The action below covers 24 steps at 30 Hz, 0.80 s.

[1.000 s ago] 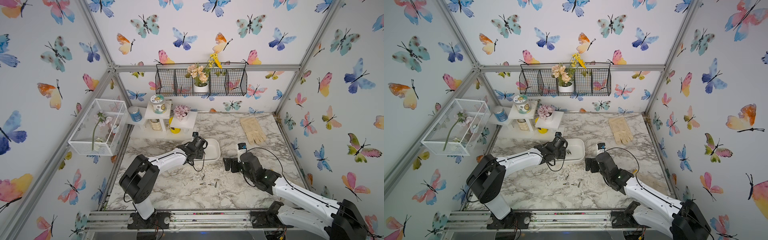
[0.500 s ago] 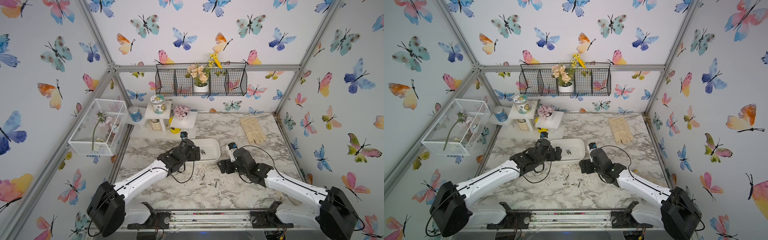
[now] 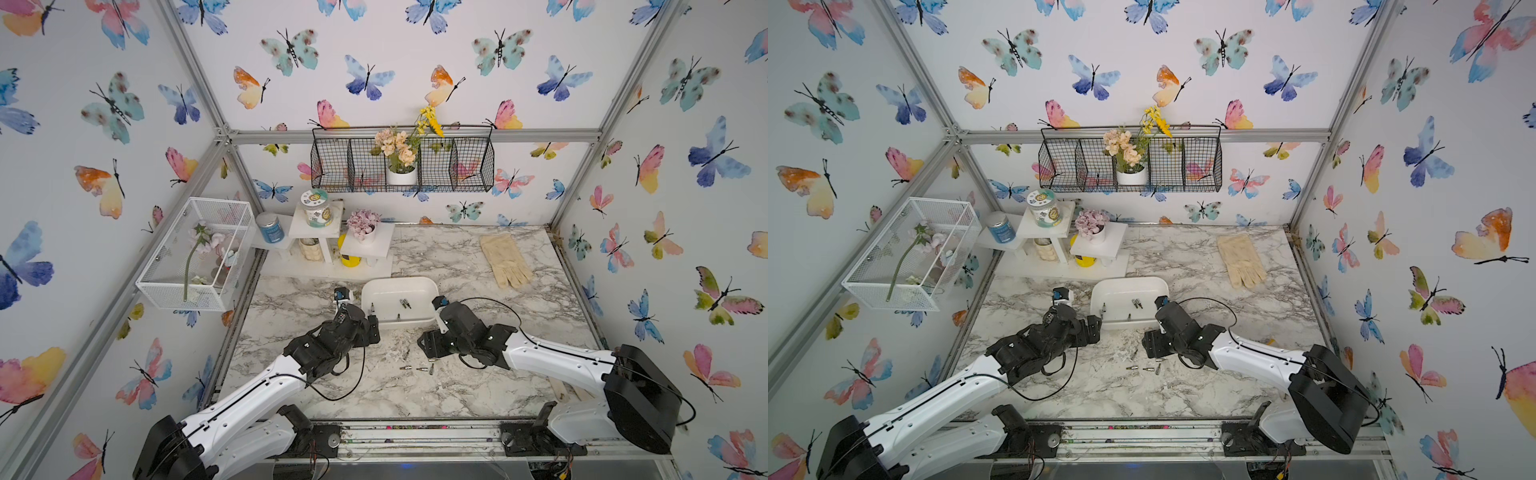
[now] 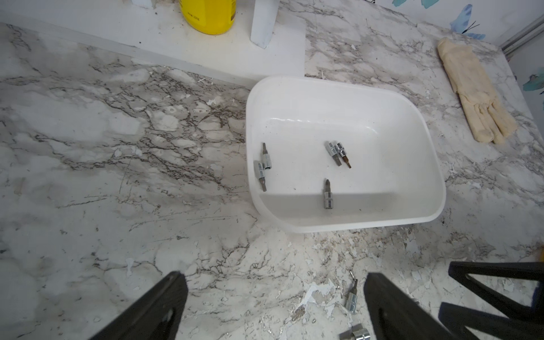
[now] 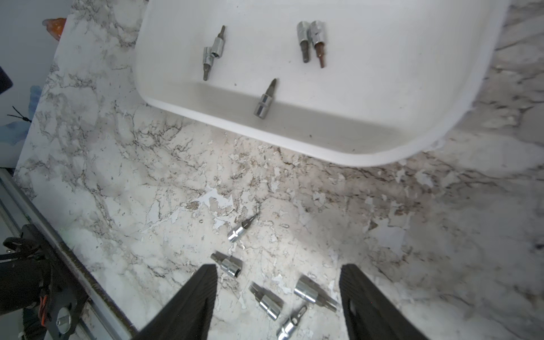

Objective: Put the bit on the desktop into the storage box
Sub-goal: Pick up the screwdriver bit from the center of the board.

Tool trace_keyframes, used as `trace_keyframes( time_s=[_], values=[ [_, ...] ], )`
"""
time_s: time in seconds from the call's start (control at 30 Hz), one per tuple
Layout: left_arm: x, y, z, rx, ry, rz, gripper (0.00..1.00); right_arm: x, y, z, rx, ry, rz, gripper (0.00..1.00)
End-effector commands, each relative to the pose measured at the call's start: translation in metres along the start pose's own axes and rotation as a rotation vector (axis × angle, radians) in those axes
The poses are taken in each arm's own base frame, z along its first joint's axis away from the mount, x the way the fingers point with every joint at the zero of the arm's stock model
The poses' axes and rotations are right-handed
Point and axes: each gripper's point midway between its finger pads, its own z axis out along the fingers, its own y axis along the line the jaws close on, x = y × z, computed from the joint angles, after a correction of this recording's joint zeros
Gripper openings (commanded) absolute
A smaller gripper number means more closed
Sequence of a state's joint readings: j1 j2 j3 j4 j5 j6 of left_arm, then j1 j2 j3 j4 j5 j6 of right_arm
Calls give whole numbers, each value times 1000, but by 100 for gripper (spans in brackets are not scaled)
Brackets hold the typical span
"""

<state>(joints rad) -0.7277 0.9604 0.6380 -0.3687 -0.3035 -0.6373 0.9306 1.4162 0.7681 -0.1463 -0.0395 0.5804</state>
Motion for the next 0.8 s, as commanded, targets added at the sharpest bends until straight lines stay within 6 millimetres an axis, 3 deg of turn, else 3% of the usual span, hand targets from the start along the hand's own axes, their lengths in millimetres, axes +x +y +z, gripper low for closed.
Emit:
trace_keyframes(
  time_s=[0.0, 0.3, 0.77],
  values=[
    [-1, 16, -6, -60, -28, -21, 99, 3, 14, 10, 38, 24, -25, 72],
    [-6, 28, -17, -88, -80, -36, 99, 15, 30, 31, 92, 87, -40, 70],
    [1, 29, -10, -92, -59, -29, 99, 33, 34, 55, 144, 163, -71, 60]
  ],
)
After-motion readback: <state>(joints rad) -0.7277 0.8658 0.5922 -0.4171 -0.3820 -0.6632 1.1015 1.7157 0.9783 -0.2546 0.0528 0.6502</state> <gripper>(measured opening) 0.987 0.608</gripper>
